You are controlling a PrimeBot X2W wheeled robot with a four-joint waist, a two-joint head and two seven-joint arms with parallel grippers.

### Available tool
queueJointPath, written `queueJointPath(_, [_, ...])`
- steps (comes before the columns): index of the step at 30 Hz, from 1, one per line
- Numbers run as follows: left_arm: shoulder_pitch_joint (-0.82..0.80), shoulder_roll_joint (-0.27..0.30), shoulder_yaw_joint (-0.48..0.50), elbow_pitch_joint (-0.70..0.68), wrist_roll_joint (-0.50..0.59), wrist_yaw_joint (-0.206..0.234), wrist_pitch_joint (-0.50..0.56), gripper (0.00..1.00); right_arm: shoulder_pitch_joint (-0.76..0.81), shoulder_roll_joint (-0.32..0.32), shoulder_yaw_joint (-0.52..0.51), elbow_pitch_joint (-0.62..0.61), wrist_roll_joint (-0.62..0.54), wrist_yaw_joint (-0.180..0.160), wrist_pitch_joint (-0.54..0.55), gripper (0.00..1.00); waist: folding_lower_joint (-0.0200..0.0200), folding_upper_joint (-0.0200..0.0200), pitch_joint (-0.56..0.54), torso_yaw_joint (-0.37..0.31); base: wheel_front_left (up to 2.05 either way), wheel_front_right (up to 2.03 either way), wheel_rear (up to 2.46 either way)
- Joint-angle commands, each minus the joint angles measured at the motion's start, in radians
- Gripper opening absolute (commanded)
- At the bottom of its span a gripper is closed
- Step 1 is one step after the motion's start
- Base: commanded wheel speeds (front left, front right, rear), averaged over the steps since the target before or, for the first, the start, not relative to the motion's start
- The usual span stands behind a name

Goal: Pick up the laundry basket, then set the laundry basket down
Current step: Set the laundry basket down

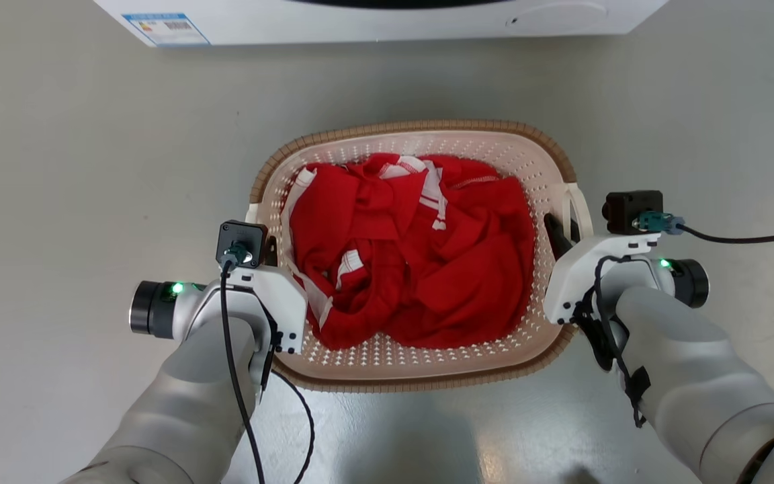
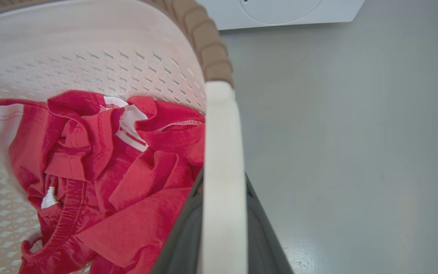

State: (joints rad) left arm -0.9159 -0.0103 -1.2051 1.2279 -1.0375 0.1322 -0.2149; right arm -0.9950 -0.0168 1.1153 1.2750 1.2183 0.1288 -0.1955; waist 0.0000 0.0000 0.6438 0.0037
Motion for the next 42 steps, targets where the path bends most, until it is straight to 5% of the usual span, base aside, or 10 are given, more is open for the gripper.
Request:
queueJointPath(1, [-0.005, 0.06, -0.001, 0.029, 0.022, 0.02, -0.01, 0.0, 0.002, -0.036, -0.007, 0.016, -0.02, 0.002, -0.025, 0.0, 0.0, 0.0, 0.026, 0.001, 0.0, 0.0, 0.0])
queueJointPath(42, [-0.109, 0.06, 0.013, 0.033, 0.069, 0.025, -0.047, 0.0, -0.064, -0.038, -0.304, 0.016, -0.31, 0.002, -0.066, 0.0, 0.0, 0.0, 0.253, -0.016, 0.0, 0.0, 0.0])
